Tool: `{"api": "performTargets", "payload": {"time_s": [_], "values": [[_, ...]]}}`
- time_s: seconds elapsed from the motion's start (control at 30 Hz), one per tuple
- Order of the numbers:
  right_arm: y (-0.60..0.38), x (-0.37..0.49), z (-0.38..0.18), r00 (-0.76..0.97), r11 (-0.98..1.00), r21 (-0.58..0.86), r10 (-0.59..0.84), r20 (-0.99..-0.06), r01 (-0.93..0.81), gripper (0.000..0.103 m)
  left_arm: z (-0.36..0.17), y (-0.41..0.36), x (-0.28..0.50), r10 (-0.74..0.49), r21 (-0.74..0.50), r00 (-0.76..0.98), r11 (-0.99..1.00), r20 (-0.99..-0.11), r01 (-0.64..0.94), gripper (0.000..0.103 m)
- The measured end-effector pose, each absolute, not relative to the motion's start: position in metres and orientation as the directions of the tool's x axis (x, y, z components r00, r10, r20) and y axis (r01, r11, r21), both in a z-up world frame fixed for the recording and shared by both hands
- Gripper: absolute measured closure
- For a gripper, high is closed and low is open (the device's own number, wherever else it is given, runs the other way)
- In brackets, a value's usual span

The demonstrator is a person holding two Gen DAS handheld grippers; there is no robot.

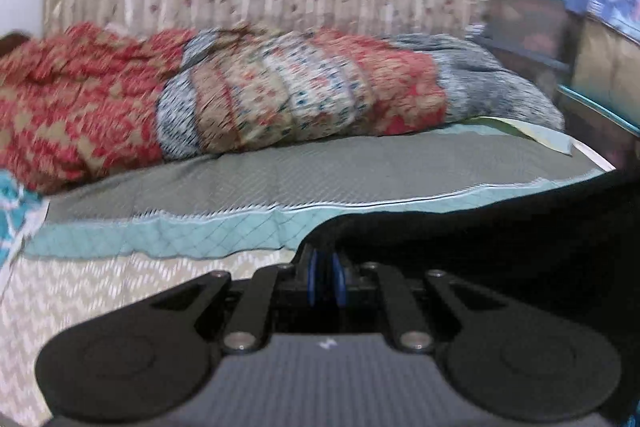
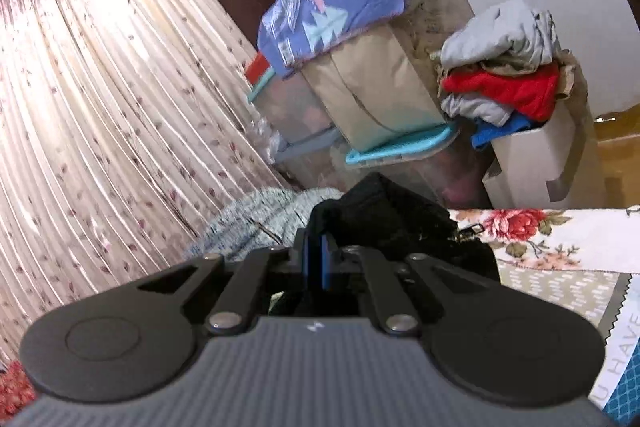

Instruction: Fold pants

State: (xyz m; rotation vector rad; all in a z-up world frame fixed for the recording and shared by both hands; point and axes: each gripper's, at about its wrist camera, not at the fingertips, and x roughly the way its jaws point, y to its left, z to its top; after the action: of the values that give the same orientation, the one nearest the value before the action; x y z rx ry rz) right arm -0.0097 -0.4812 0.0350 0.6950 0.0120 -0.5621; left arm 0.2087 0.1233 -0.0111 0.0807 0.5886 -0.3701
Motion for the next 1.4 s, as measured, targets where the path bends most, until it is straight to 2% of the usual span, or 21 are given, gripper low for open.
{"api": "performTargets", "payload": {"time_s": [0.07,0.13,0.2,0.23,0.27,0.33,0.4,0.47,0.57,0.63,0.7,0.73,0.87,0.93,1.0,1.2,1.3,1.4], "values": [[-0.485,0.023,0.02,0.832,0.627,0.56,-0.495,-0.251,0.542,0.094,-0.021,0.121,0.233,-0.286,-0.073,0.753,0.95,-0.593,0.303,0.094],[-0.49,0.073,-0.004,0.808,0.646,0.486,-0.481,-0.34,0.589,0.086,-0.037,0.113,0.267,-0.209,-0.077,0.725,0.975,-0.657,0.21,0.091],[-0.491,0.116,-0.03,0.754,0.664,0.373,-0.49,-0.438,0.648,0.079,-0.063,0.101,0.299,-0.087,-0.022,0.659,0.994,-0.747,0.106,0.076],[-0.488,0.128,-0.043,0.696,0.636,0.31,-0.541,-0.472,0.706,0.078,-0.072,0.098,0.305,-0.044,-0.003,0.631,0.998,-0.775,0.066,0.074],[-0.487,0.13,-0.051,0.672,0.614,0.301,-0.562,-0.482,0.73,0.076,-0.075,0.098,0.306,-0.032,-0.005,0.612,0.999,-0.79,0.047,0.073],[-0.486,0.116,-0.065,0.725,0.618,0.391,-0.5,-0.473,0.682,0.075,-0.066,0.103,0.286,-0.082,-0.04,0.648,0.996,-0.758,0.08,0.069],[-0.481,0.101,-0.074,0.76,0.66,0.401,-0.442,-0.477,0.636,0.074,-0.054,0.113,0.257,-0.075,-0.009,0.703,0.995,-0.707,0.097,0.04],[-0.47,0.087,-0.084,0.776,0.715,0.366,-0.397,-0.489,0.596,0.072,-0.047,0.126,0.231,-0.067,0.005,0.726,0.995,-0.685,0.096,0.037],[-0.453,0.061,-0.095,0.816,0.745,0.413,-0.302,-0.493,0.525,0.072,-0.043,0.155,0.201,-0.086,-0.053,0.709,0.996,-0.7,0.068,0.035],[-0.434,0.043,-0.101,0.851,0.775,0.442,-0.225,-0.475,0.452,0.072,-0.045,0.171,0.186,-0.132,-0.121,0.686,0.991,-0.716,0.064,0.023],[-0.414,0.035,-0.106,0.864,0.811,0.438,-0.154,-0.48,0.388,0.07,-0.052,0.181,0.17,-0.158,-0.159,0.658,0.986,-0.736,0.059,0.004],[-0.402,0.034,-0.108,0.865,0.831,0.44,-0.093,-0.493,0.34,0.067,-0.059,0.183,0.165,-0.152,-0.163,0.639,0.986,-0.754,0.042,0.002],[-0.341,0.038,-0.11,0.835,0.924,0.353,0.075,-0.545,0.147,0.065,-0.081,0.191,0.149,-0.189,-0.224,0.563,0.974,-0.804,0.006,0.0],[-0.316,0.032,-0.106,0.835,0.959,0.273,0.089,-0.543,0.075,0.063,-0.088,0.199,0.143,-0.212,-0.275,0.529,0.961,-0.821,-0.042,0.0],[-0.312,0.015,-0.104,0.843,0.959,0.264,0.055,-0.535,0.105,0.061,-0.09,0.204,0.132,-0.252,-0.33,0.527,0.942,-0.812,-0.058,0.0],[-0.367,-0.053,-0.119,0.834,0.826,0.435,-0.075,-0.546,0.359,0.059,-0.086,0.22,0.099,-0.273,-0.368,0.531,0.926,-0.802,-0.08,0.0],[-0.377,-0.077,-0.132,0.841,0.722,0.586,0.012,-0.542,0.368,0.059,-0.087,0.23,0.083,-0.308,-0.423,0.534,0.9,-0.788,-0.106,0.0],[-0.364,-0.078,-0.15,0.836,0.665,0.667,0.115,-0.537,0.337,0.059,-0.096,0.233,0.072,-0.334,-0.459,0.525,0.879,-0.783,-0.126,0.0]]}}
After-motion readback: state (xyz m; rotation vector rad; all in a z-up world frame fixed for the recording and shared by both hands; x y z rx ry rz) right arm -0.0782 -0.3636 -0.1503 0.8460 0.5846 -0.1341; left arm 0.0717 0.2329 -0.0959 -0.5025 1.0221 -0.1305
